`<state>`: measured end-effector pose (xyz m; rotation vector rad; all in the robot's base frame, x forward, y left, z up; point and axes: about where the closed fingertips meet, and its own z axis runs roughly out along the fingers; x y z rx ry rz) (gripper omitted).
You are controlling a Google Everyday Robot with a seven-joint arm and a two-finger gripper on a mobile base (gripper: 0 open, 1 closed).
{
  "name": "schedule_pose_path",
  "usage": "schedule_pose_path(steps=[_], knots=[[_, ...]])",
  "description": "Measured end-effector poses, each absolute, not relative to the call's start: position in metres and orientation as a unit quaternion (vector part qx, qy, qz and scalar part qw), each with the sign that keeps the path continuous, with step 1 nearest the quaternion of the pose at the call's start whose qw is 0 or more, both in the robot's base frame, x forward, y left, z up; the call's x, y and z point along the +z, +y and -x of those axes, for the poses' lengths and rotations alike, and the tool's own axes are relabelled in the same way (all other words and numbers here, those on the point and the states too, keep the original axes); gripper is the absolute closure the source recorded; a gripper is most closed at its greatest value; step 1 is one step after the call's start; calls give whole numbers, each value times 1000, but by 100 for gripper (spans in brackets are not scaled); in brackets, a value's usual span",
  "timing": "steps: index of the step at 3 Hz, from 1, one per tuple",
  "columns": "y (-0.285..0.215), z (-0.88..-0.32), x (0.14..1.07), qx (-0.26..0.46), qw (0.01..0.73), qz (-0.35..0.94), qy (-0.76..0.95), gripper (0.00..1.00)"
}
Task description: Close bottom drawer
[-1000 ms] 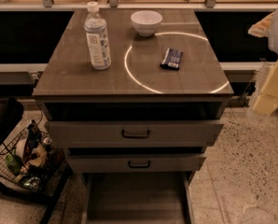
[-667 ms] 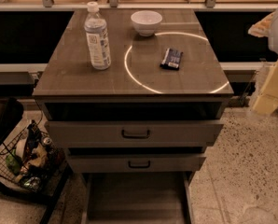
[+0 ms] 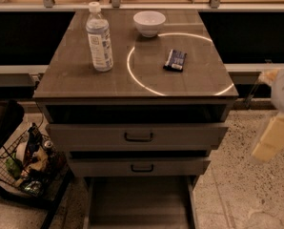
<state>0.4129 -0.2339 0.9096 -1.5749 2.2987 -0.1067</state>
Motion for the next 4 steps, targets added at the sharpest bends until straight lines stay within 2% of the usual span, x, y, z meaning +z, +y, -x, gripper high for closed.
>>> schedule_pose_path(steps=[1, 2, 3, 4], knots=[[-243, -389, 854, -52, 160, 558, 813, 0], [-242, -356, 785, -35, 135, 571, 809, 0], [-243, -325, 728, -20, 110, 583, 805, 18], [-244, -320, 721, -18, 105, 583, 805, 41]])
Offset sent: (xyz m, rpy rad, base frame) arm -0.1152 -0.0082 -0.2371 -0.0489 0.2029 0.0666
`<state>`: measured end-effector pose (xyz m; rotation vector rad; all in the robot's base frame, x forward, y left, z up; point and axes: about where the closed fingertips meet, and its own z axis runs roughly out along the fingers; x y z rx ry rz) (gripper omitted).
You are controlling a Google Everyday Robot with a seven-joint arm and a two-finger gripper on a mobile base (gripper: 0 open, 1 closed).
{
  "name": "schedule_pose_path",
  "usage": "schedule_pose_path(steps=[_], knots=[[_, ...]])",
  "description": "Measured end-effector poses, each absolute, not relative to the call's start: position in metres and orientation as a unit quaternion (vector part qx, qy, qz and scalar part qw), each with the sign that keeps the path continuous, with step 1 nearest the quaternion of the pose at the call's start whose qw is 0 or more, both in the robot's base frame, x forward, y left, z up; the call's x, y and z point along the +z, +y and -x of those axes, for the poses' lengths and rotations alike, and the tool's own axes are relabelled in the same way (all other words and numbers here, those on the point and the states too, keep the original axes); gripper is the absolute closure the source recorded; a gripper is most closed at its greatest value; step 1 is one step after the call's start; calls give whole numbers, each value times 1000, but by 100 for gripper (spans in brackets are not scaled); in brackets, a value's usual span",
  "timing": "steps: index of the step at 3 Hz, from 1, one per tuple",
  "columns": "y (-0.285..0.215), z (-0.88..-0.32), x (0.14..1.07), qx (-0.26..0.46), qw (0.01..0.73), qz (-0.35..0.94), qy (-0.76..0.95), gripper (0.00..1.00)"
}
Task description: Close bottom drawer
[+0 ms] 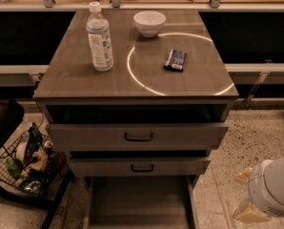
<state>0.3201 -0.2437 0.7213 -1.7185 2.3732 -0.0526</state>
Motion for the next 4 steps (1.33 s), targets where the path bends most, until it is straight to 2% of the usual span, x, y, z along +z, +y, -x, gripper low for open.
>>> schedule_pose_path(steps=[2, 3, 4], knots=[[-243, -319, 711, -19, 93, 584, 806, 87], [-245, -309, 671, -28, 40, 593, 804, 100], [-266, -278, 611, -56, -39, 605, 794, 100]])
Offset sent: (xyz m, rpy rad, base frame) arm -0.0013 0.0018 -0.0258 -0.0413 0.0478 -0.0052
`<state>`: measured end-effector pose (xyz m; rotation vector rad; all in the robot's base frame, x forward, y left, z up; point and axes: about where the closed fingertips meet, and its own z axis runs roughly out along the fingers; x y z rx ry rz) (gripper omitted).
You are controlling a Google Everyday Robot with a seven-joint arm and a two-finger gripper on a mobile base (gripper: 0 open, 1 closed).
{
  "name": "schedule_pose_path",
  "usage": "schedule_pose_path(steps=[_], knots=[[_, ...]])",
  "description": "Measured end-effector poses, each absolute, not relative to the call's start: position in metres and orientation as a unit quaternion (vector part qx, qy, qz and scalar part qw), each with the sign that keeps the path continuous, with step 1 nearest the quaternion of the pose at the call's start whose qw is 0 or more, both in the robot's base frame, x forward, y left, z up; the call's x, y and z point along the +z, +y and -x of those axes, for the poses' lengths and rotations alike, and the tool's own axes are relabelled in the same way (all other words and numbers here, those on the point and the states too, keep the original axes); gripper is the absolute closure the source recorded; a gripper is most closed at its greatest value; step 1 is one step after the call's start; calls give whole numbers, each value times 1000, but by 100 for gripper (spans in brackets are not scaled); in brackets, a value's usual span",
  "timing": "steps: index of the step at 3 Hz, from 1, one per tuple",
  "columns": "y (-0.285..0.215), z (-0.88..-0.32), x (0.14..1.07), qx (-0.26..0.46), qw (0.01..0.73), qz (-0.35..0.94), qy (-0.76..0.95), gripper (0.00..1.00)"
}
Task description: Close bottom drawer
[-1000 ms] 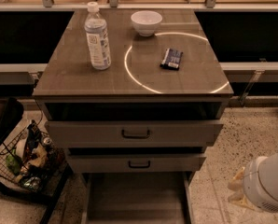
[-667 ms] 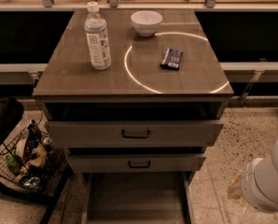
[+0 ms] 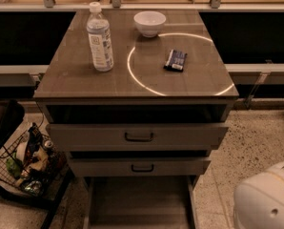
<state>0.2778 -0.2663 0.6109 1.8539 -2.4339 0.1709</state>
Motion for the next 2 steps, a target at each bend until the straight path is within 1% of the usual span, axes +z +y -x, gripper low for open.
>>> schedule_pose_path(steps=[1, 2], knots=[[-301, -246, 556, 73, 93, -622, -774, 100], [-330, -222, 488, 34, 110, -635, -764, 100]])
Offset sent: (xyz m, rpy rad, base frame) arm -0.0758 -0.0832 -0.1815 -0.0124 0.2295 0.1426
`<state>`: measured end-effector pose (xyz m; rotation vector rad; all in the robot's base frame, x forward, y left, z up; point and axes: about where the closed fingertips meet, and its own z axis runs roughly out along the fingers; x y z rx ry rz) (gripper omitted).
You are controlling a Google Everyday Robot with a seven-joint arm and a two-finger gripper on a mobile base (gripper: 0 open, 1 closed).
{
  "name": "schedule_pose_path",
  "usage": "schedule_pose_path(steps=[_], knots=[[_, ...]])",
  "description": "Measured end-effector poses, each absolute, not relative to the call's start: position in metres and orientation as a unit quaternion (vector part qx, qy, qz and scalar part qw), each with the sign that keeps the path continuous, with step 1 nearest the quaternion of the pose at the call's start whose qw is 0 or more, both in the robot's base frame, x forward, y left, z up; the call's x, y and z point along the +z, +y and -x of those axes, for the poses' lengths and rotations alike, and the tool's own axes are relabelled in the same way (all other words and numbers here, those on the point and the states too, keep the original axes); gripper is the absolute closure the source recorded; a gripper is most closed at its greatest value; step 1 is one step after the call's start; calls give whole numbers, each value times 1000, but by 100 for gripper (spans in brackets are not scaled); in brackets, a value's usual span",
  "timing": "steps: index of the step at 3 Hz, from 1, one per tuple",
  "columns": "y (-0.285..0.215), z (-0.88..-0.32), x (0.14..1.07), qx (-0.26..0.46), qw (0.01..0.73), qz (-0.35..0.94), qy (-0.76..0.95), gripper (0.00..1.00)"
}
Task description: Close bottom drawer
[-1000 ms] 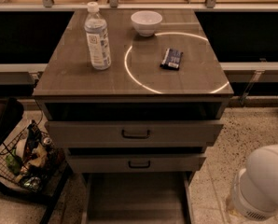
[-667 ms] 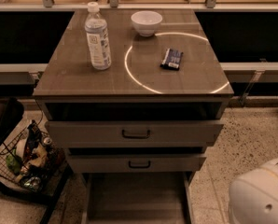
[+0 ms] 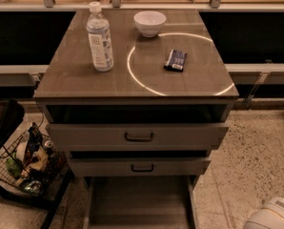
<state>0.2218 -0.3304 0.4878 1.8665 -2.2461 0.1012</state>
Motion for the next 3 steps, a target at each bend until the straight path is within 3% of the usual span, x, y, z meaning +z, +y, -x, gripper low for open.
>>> schedule_pose_path(steps=[2, 3], knots=[[-330, -207, 445, -72, 79, -640, -761, 100], [-326, -207, 446, -83, 71, -663, -741, 100]])
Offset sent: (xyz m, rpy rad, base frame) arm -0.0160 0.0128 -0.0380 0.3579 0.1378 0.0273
